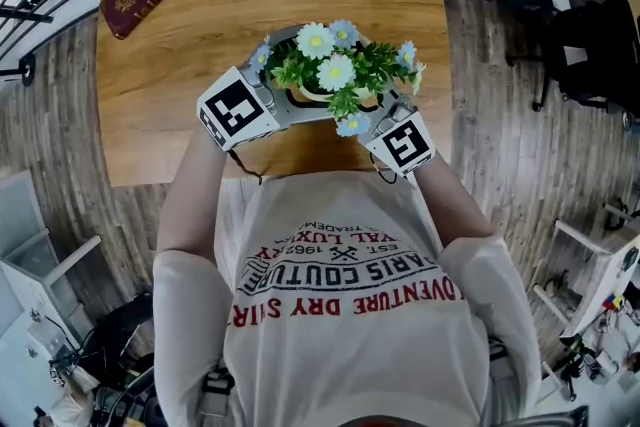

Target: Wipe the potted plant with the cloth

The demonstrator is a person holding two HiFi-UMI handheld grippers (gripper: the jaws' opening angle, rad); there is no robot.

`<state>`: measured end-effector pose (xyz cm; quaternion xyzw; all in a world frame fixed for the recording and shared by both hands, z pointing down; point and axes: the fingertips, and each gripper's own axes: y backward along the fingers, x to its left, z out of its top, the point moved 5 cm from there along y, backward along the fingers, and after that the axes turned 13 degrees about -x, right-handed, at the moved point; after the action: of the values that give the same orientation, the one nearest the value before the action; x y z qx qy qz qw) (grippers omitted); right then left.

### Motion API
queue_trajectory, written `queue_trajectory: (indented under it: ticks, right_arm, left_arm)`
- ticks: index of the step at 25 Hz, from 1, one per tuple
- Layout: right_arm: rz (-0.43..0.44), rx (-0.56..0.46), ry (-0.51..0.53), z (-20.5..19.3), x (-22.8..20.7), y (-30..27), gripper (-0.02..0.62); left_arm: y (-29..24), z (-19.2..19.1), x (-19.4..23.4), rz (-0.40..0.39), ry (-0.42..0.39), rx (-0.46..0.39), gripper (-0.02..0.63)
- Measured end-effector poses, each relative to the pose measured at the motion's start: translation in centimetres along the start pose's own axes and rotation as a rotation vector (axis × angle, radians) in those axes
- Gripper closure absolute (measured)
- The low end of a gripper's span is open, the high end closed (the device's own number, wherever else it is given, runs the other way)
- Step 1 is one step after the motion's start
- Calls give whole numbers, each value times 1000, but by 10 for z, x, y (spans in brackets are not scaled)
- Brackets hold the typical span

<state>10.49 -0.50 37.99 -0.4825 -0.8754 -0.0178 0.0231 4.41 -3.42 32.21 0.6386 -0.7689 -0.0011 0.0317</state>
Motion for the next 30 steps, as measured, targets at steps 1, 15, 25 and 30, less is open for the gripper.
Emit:
queue_trajectory:
  ticks: [1, 15, 25, 30]
  right_arm:
    - [2, 1, -10, -1, 1, -1, 560]
    - [39, 1, -90, -10, 16, 2, 560]
    - [-10, 53, -118, -20, 1, 10, 560]
    - [-36, 109, -126, -25, -15, 16, 560]
  left_arm:
    - [1, -1, 1, 5, 3, 0, 95]
    - [19, -16, 12, 74, 40, 4, 95]
    - [33, -33, 17, 83, 28, 19, 95]
    - [35, -39, 17, 87, 16, 4, 95]
